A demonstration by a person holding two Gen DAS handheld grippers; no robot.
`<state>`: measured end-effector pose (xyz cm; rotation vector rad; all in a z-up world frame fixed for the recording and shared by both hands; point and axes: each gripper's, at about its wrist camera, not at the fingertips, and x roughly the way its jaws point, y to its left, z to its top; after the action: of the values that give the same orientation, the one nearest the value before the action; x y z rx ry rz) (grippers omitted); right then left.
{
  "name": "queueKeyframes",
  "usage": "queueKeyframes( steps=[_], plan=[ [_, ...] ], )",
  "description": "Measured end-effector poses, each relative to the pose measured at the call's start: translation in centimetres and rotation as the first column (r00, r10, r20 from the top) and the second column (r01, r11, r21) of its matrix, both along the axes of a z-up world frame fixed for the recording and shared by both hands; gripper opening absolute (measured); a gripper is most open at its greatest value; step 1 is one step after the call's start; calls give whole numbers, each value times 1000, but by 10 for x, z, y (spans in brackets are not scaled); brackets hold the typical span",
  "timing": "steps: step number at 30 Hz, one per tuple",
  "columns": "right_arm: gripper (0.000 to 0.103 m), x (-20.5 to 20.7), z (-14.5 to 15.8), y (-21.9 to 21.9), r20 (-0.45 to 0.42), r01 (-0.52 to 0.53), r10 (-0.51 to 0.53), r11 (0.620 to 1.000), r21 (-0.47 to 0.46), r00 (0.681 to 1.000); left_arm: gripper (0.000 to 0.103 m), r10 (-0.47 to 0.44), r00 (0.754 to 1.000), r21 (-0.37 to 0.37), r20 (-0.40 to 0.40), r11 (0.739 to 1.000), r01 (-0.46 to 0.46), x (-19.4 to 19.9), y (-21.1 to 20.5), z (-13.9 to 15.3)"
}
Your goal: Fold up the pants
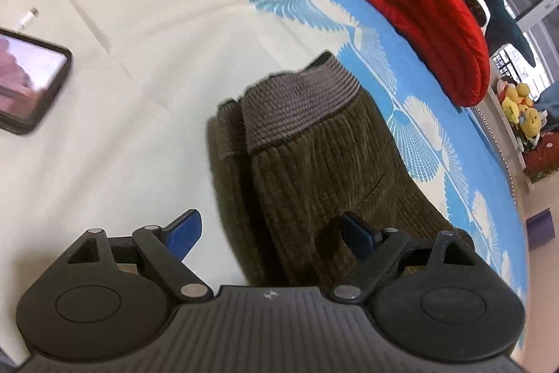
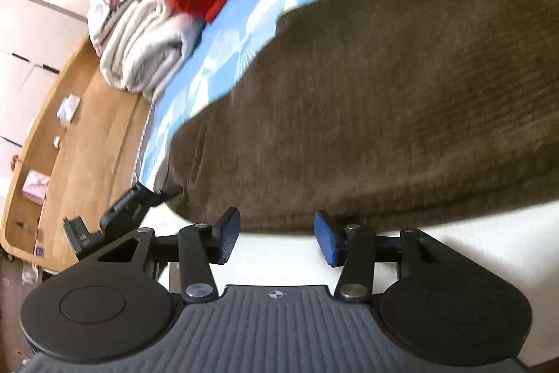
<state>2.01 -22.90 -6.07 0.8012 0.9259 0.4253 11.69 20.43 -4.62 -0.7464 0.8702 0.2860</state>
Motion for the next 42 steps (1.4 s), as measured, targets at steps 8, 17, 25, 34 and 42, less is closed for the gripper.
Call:
queueKeyframes(
  steps=[8, 17, 25, 34, 42],
  plan=[
    [50, 13, 17, -6, 157, 145, -121, 979, -147, 980, 15, -45, 993, 86, 109, 996, 36, -37, -14, 40],
    [44, 21, -14, 16, -11, -21, 18, 937, -348, 1000, 25, 3, 1000, 9, 25, 1000, -3, -90, 15, 7],
    [46, 25, 23, -19, 44, 17, -6, 968, -249, 999, 62, -60, 992, 177, 107, 983, 40, -107, -4, 88],
    [24, 128, 65, 5, 266, 25, 70, 940, -339, 961, 75, -173, 980, 173, 101, 973, 154, -2, -18, 77],
    [25, 215, 21, 56, 260, 5, 124, 896, -444, 958, 82, -251, 968, 166, 20, 956, 244, 35, -13, 31]
  ],
)
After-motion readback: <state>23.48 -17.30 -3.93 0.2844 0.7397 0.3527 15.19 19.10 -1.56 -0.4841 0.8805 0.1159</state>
